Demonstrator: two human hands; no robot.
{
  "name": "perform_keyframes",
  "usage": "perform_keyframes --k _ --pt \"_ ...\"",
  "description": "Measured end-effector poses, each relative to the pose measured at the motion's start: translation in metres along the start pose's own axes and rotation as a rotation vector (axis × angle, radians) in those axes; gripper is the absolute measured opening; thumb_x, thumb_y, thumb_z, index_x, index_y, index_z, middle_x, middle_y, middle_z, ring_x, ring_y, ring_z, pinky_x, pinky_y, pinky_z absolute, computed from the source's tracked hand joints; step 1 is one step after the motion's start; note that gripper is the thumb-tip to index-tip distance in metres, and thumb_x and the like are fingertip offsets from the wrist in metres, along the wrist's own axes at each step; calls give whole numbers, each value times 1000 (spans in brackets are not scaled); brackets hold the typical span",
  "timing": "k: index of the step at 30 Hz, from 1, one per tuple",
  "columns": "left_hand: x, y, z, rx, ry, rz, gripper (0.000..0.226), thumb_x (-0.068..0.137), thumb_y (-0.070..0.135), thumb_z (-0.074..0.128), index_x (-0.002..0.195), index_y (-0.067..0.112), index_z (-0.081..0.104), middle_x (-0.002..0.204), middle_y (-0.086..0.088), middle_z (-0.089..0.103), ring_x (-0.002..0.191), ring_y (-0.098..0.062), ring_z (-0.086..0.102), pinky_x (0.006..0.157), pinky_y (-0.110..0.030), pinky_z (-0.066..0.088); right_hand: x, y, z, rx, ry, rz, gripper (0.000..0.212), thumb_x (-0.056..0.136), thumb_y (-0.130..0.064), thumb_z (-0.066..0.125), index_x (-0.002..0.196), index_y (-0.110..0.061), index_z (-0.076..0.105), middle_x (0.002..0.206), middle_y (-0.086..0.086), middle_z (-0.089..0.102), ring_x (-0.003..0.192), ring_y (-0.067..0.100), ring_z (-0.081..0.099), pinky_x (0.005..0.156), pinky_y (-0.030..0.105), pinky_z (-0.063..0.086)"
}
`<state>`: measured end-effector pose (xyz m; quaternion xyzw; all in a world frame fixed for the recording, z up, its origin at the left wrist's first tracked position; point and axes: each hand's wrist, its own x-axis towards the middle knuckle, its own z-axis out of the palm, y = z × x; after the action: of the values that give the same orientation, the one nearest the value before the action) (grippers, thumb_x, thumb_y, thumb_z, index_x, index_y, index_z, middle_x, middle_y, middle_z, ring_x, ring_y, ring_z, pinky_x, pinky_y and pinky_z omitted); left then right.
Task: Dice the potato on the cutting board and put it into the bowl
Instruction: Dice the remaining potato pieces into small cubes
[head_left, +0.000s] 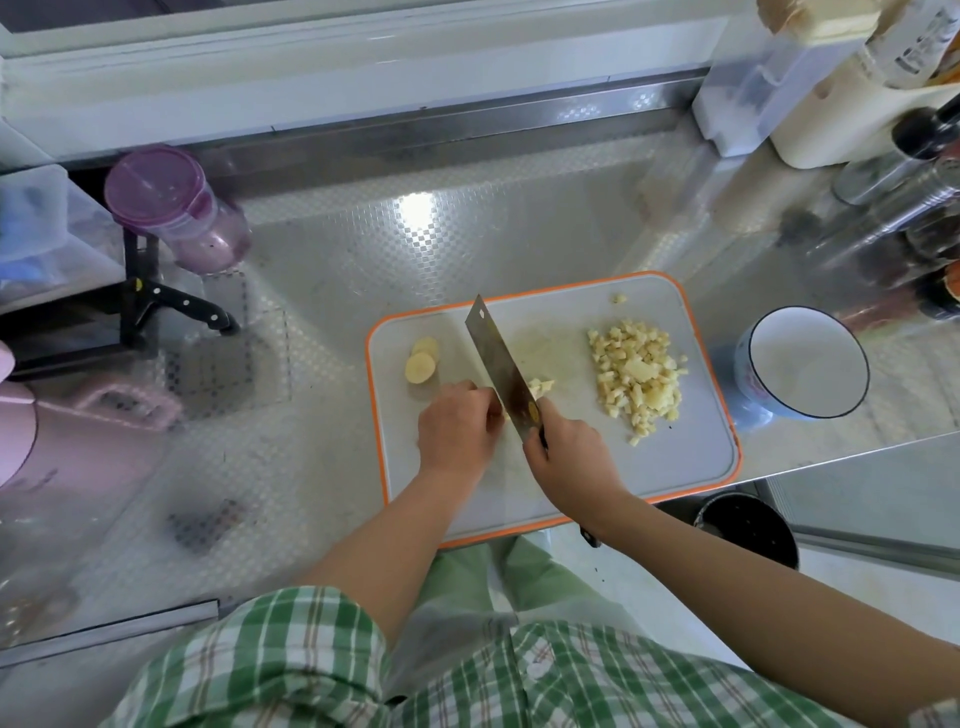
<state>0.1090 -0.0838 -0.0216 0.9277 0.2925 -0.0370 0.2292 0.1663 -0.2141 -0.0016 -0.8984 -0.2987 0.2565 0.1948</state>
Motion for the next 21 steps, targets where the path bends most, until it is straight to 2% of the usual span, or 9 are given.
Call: perform_keyframes --k 7,14,18,21 --pt "0 1 -1 3 4 14 13 89 25 59 85 20 70 84 -1 62 83 -24 55 63 -34 48 3 1 4 -11 1 12 6 96 -18 42 97 -12 43 62 5 45 60 32 47 54 33 31" --pt "-4 -6 -4 4 25 -14 9 88 26 63 90 20 70 89 1 61 82 -21 59 66 -34 51 4 4 -8 111 80 16 8 97 -16 43 91 -17 37 54 3 44 51 29 47 48 40 37" --pt "-8 -9 -8 7 62 -31 11 89 27 62 94 19 66 92 0 61 82 -21 58 63 -30 43 1 -1 -7 95 55 -17 4 97 -17 42 97 -12 44 54 4 47 52 31 50 47 38 36" --pt "-11 -9 -10 9 72 -30 11 90 27 59 98 20 64 93 0 61 83 -20 58 63 -27 39 0 0 -6 123 67 -1 5 97 -16 43 93 -13 42 54 4 45 50 29 45 47 38 34"
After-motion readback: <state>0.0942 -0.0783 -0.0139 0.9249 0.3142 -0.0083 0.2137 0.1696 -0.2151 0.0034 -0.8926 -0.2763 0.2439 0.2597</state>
